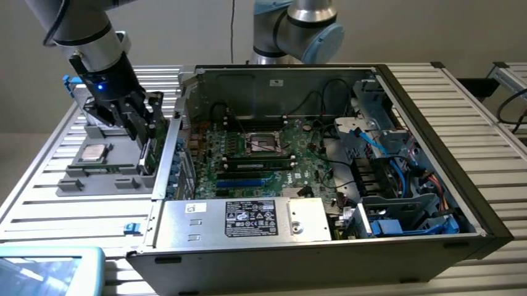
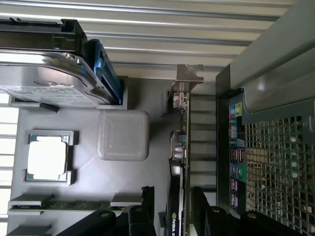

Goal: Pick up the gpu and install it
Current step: 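Pick up the gpu and move the gpu toward the slot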

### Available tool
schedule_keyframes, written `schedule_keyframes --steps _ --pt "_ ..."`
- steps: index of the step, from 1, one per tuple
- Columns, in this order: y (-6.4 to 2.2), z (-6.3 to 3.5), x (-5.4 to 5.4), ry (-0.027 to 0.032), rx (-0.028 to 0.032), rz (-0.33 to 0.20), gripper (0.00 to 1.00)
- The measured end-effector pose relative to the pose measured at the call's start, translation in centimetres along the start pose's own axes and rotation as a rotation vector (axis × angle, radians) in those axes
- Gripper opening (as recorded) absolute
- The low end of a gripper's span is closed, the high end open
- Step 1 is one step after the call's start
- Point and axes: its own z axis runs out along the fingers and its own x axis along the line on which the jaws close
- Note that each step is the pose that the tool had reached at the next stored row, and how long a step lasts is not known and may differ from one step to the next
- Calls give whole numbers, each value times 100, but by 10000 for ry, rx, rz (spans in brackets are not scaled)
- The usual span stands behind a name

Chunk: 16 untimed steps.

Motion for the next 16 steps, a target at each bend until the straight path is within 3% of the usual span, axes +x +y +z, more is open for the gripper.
schedule_keyframes --steps 10,16 --pt "-29 171 -24 -16 -180 78 44" --pt "-40 280 -26 -22 -212 128 44"
